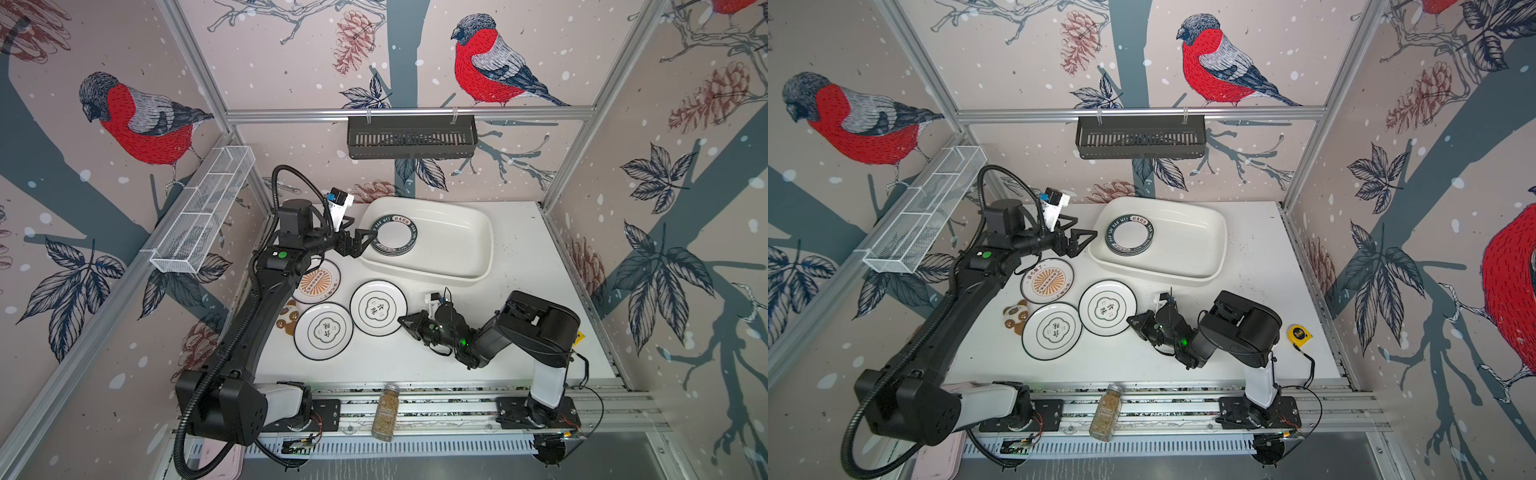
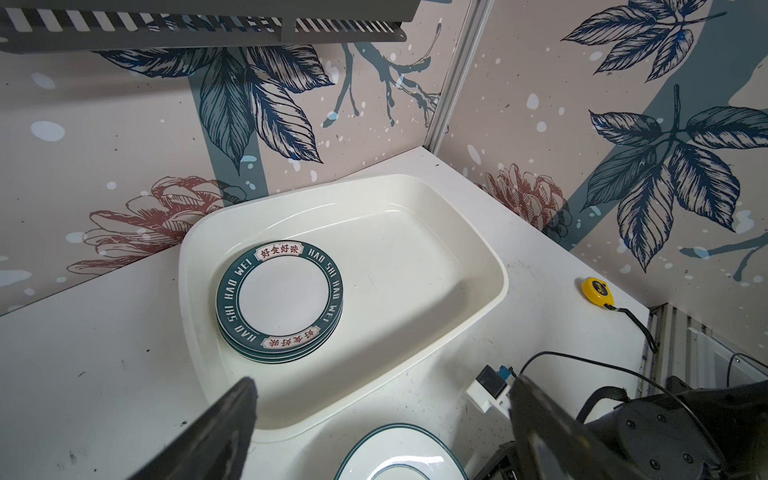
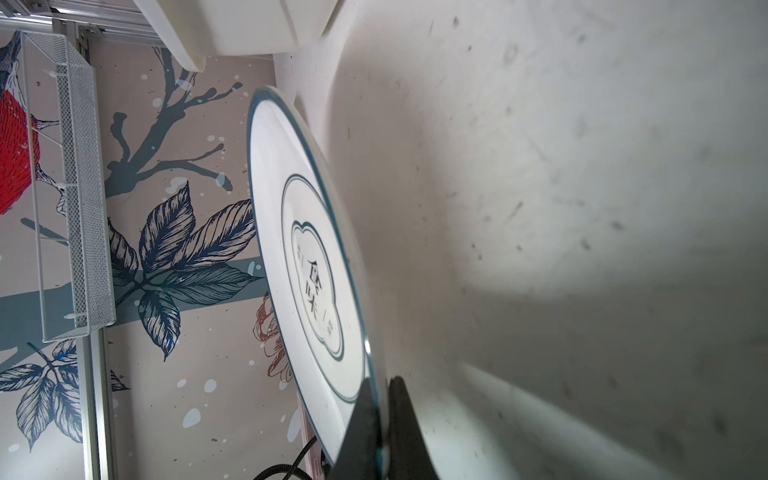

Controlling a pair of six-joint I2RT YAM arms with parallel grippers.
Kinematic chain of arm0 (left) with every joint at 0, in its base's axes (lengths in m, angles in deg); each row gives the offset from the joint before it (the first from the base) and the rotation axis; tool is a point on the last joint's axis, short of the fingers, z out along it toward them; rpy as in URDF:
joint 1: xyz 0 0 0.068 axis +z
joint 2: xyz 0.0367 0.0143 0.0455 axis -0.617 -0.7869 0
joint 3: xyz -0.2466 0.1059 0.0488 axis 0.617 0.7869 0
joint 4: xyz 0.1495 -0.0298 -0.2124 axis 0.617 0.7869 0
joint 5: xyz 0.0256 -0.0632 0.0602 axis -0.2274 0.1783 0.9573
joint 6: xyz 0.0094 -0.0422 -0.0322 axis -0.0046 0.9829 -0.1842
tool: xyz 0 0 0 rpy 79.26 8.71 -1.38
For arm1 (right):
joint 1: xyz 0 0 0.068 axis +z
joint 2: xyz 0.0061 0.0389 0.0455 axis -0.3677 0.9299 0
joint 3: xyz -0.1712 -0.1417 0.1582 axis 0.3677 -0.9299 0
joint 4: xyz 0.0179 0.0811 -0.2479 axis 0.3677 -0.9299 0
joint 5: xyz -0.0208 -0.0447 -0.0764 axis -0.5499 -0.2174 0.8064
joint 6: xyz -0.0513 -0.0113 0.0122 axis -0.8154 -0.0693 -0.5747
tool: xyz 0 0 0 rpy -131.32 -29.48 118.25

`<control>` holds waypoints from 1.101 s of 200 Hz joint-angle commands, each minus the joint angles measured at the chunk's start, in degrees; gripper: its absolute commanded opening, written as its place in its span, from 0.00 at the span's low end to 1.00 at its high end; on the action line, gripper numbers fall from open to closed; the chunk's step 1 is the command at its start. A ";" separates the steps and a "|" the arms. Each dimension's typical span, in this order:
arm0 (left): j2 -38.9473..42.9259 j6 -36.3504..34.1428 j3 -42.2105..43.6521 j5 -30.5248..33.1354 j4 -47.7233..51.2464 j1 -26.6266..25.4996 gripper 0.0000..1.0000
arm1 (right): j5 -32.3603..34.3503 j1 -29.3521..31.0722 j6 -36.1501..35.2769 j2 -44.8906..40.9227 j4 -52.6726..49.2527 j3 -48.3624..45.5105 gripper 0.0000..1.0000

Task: Place the plates into the plastic bin on the countertop
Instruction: 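Lift the white dark-rimmed plate with the right gripper toward the bin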

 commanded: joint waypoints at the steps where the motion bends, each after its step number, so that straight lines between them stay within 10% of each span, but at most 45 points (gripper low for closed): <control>1: -0.05 -1.77 -1.34 1.16 0.82 0.11 0.94 | -1.20 0.31 -1.39 -1.12 2.13 -0.01 0.02; 121: -3.31 1.04 -8.24 10.99 5.49 0.08 0.93 | 1.68 2.45 -12.14 -17.62 -19.41 2.35 0.02; 220: -9.88 1.58 -13.09 3.39 10.59 0.10 0.91 | -2.05 -4.95 -19.44 -26.97 -33.32 8.12 0.02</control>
